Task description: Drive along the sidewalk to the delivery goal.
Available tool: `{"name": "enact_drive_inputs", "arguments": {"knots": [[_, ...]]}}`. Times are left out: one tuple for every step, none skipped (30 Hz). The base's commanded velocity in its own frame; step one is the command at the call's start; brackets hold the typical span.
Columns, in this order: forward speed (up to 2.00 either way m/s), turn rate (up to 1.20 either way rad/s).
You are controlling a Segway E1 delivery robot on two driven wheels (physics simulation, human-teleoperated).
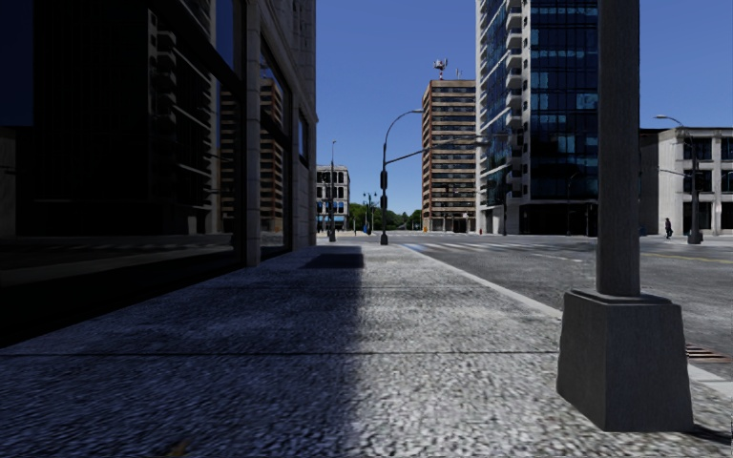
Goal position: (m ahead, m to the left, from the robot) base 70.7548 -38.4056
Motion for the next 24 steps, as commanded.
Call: {"name": "enact_drive_inputs", "arguments": {"knots": [[2.00, 0.00], [2.00, 0.00], [2.00, 0.00], [2.00, 0.00], [2.00, 0.00], [2.00, 0.00], [2.00, 0.00], [2.00, 0.00], [2.00, 0.00], [2.00, 0.00], [2.00, 0.00], [2.00, 0.00], [2.00, 0.00], [2.00, 0.00], [2.00, 0.00], [2.00, 0.00], [2.00, 0.00], [2.00, 0.00], [2.00, 0.00], [2.00, 0.00], [2.00, 0.00], [2.00, 0.00], [2.00, 0.00], [2.00, 0.00]]}}
